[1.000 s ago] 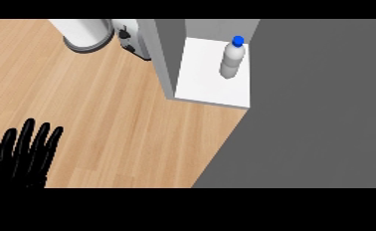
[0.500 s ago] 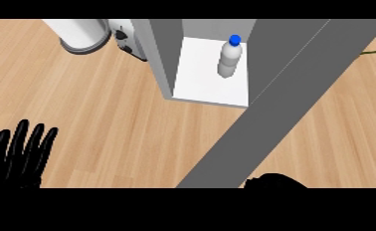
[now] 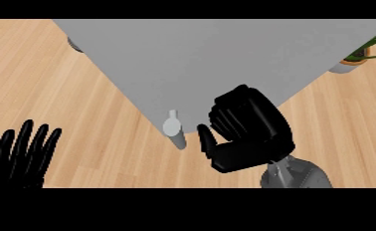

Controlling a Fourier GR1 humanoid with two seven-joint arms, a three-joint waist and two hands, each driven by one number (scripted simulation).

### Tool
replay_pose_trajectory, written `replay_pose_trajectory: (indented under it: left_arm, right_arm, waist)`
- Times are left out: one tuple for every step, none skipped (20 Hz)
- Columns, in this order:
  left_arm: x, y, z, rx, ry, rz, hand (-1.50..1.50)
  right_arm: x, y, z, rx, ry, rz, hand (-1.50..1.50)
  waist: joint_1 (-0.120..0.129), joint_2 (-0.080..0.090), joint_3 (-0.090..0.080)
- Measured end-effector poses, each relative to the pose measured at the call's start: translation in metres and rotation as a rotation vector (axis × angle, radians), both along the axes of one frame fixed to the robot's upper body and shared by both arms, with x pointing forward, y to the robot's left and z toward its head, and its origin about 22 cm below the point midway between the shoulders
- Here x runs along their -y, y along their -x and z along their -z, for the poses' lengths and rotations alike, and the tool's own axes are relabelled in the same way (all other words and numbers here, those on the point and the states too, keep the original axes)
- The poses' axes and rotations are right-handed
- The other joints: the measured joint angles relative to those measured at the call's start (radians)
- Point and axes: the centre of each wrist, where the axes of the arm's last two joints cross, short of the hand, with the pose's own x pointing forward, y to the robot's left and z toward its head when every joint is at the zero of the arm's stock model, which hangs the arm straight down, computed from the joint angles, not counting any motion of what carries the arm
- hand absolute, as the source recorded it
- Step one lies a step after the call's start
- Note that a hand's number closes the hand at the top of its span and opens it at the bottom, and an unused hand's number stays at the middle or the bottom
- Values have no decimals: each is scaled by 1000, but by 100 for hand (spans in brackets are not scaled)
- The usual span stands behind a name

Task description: Pick up the bottled water, place it into the cabinet and close the cabinet

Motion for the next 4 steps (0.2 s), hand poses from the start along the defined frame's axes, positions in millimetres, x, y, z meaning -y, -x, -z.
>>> replay_pose_trajectory:
  left_arm:
    - [1,0,-1,1,2,5,-150]
    - [1,0,0,-1,2,8,-150]
    - [1,-3,0,-1,1,7,-150]
    - [0,-3,1,-3,2,3,-150]
  right_arm:
    - [-4,-12,-2,-8,0,18,150]
    - [-8,-23,-4,-17,1,39,150]
    - [-13,-34,-8,-23,1,51,150]
    - [-17,-42,-10,-36,-1,62,150]
  waist:
    - [-1,0,2]
    - [-1,0,3]
    - [-4,1,4]
    - [-9,-2,6]
